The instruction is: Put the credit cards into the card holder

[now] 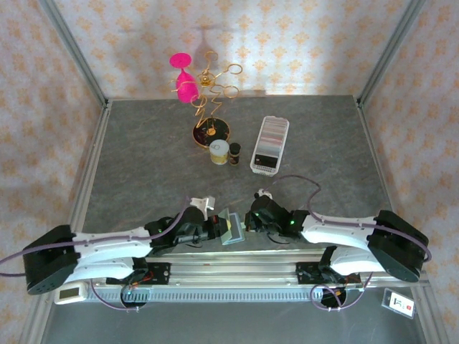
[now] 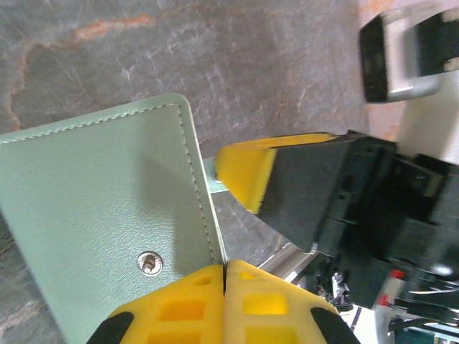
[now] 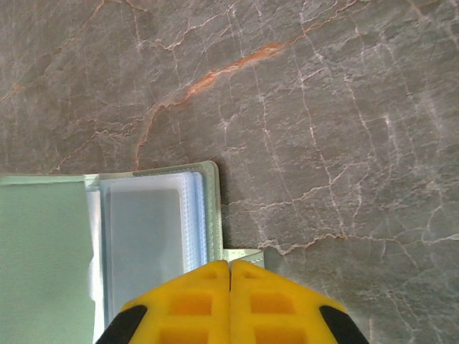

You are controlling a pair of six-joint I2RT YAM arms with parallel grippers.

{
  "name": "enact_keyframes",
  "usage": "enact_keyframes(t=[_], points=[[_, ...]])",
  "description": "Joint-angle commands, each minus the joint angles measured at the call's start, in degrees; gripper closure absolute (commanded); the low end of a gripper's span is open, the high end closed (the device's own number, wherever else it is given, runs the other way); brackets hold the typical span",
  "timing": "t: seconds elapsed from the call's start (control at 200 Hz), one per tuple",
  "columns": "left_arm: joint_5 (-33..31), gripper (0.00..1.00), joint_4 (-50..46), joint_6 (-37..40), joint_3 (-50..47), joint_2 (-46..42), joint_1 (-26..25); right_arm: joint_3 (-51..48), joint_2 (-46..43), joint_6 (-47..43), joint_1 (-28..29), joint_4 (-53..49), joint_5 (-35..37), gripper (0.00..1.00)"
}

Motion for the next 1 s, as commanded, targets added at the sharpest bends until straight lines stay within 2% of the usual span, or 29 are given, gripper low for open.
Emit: enact_keyframes(t=[0.0, 0.075, 0.11, 0.19, 0.235, 0.32, 0.435, 0.546, 0.641, 0.791, 0.996], points=[[2.3, 1.00, 10.1, 0.2, -0.2, 6.3, -0.5, -1.5, -1.8, 1.2, 0.3, 1.0, -0.4, 1.00], [3.0, 1.00, 10.3, 1.4, 1.2, 9.6, -0.5, -1.6, -2.4, 1.2, 0.2, 0.2, 0.2, 1.00], [2.7, 1.00, 10.5, 1.4, 1.3, 10.5, -0.5, -1.6, -2.7, 1.2, 0.3, -0.1, 0.4, 0.96], [2.5, 0.88, 10.8, 1.5, 1.2, 11.1, -0.6, -1.6, -2.9, 1.0, 0.2, -0.6, 1.0, 0.89], [2.5, 0.76, 10.7, 1.6, 1.1, 10.6, -0.5, -1.5, -2.9, 1.0, 0.2, -0.8, 1.2, 0.85], [0.7, 0.63, 8.0, 1.4, 1.0, 7.9, -0.6, -1.3, -2.9, 0.8, 0.3, -0.8, 1.2, 0.84], [-2.3, 0.61, 4.3, 1.1, -0.4, 2.3, -0.6, -0.8, -2.9, 0.5, 0.3, -1.2, 0.9, 0.80], [-4.0, 0.65, 1.1, 0.2, -1.9, -2.0, -0.6, -0.6, -2.9, 0.2, 0.3, -1.4, 1.0, 0.78], [-3.9, 0.83, 2.3, -1.2, -4.7, -4.1, -0.6, -0.4, -2.9, 0.0, 0.3, -1.2, 0.3, 0.79], [-4.2, 1.00, 2.5, -3.0, -7.6, -5.8, -0.8, -0.2, -4.6, 0.1, 0.3, -2.1, 0.6, 0.85], [-4.6, 1.00, 4.8, -4.6, -9.5, -5.1, -1.8, 0.0, -5.3, -0.3, 0.3, -2.6, 0.4, 0.79]])
